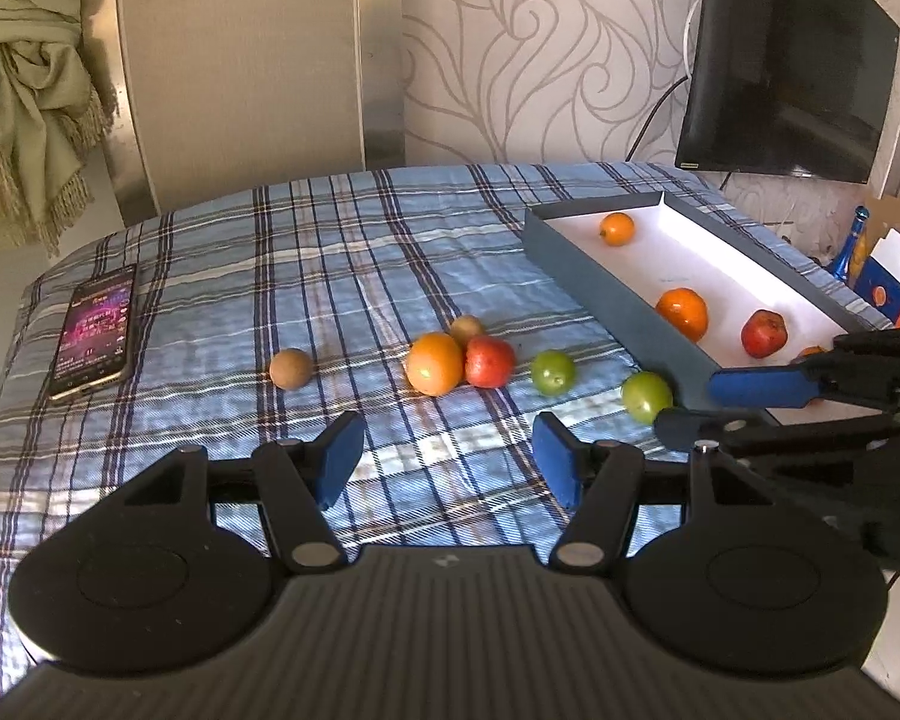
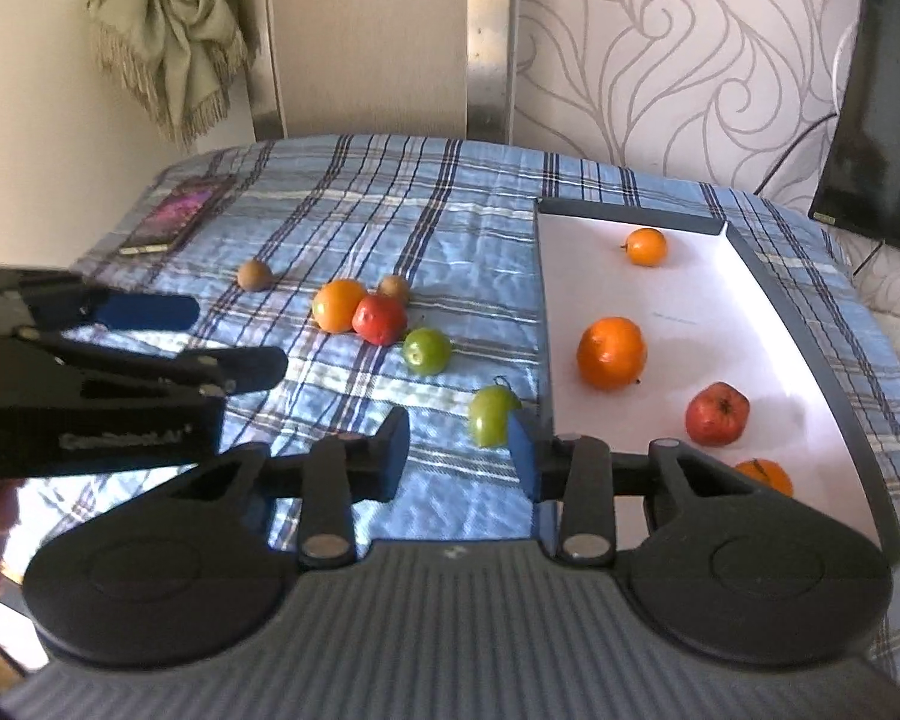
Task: Organize fruits
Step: 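Move the right gripper to a green lime and close on it, then lift the green lime with the right gripper while the left gripper approaches another lime, then close the left gripper on the green lime, then carry the green lime in the left gripper over the tray, then open the left gripper to drop the lime into the tray, then move the open left gripper back toward the fruits on the bedspread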
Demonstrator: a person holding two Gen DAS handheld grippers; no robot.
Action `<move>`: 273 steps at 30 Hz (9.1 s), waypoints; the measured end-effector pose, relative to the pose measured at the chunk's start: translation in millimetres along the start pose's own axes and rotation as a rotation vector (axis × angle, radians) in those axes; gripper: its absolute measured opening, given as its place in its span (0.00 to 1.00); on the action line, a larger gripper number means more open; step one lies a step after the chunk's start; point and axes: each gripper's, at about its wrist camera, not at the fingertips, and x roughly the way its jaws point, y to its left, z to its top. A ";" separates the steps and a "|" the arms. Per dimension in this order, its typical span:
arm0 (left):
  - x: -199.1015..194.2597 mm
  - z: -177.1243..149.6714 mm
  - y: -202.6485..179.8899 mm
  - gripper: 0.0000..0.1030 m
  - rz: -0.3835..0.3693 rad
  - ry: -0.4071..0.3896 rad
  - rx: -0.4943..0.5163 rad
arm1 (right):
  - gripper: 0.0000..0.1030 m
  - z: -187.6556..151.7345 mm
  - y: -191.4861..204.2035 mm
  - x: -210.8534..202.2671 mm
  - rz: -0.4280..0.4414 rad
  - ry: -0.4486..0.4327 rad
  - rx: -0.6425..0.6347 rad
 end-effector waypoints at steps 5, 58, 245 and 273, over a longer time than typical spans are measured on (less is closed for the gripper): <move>2.2 0.8 4.9 0.66 -0.028 -0.002 0.032 | 0.36 0.7 15.5 13.3 -0.078 0.017 -0.059; 51.5 0.2 -30.6 0.59 -0.262 0.039 0.168 | 0.26 21.9 -1.4 -36.2 -0.098 -0.006 0.073; 161.7 122.6 -166.6 0.29 -0.159 0.037 0.066 | 0.26 -17.5 -116.4 -69.4 -0.075 -0.001 0.140; 95.3 110.7 -134.3 0.63 -0.124 -0.011 0.037 | 0.26 -17.3 -96.0 -70.7 -0.047 -0.036 0.193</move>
